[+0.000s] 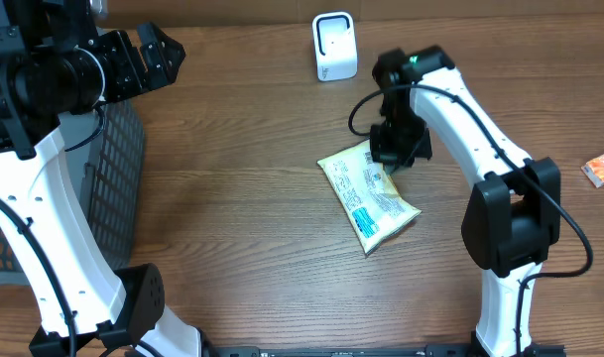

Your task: Scan the item barcode

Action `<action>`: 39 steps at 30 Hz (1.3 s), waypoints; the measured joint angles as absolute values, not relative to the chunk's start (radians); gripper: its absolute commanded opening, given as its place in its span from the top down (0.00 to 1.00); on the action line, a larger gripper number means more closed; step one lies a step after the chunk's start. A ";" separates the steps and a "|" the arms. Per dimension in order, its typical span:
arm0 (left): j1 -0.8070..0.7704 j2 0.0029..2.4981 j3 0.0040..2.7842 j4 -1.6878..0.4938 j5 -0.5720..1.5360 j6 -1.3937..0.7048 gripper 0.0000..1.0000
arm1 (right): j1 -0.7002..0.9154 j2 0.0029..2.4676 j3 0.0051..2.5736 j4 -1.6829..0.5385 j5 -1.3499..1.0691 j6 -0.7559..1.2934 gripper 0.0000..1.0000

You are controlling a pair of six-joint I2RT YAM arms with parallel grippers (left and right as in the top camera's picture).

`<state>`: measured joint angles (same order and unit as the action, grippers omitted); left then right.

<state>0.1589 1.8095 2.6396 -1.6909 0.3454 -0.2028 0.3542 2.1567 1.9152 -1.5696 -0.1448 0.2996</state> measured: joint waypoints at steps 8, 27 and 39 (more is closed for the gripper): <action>0.159 1.810 2.640 -1.691 0.345 -0.203 0.00 | 0.416 2.153 1.885 -1.398 -0.170 0.310 0.90; 0.159 1.810 2.640 -1.691 0.345 -0.203 0.00 | 0.421 2.169 1.842 -1.316 -0.183 0.385 0.82; 0.159 1.810 2.640 -1.691 0.345 -0.203 0.00 | 0.416 2.151 1.933 -1.635 -0.155 0.294 0.80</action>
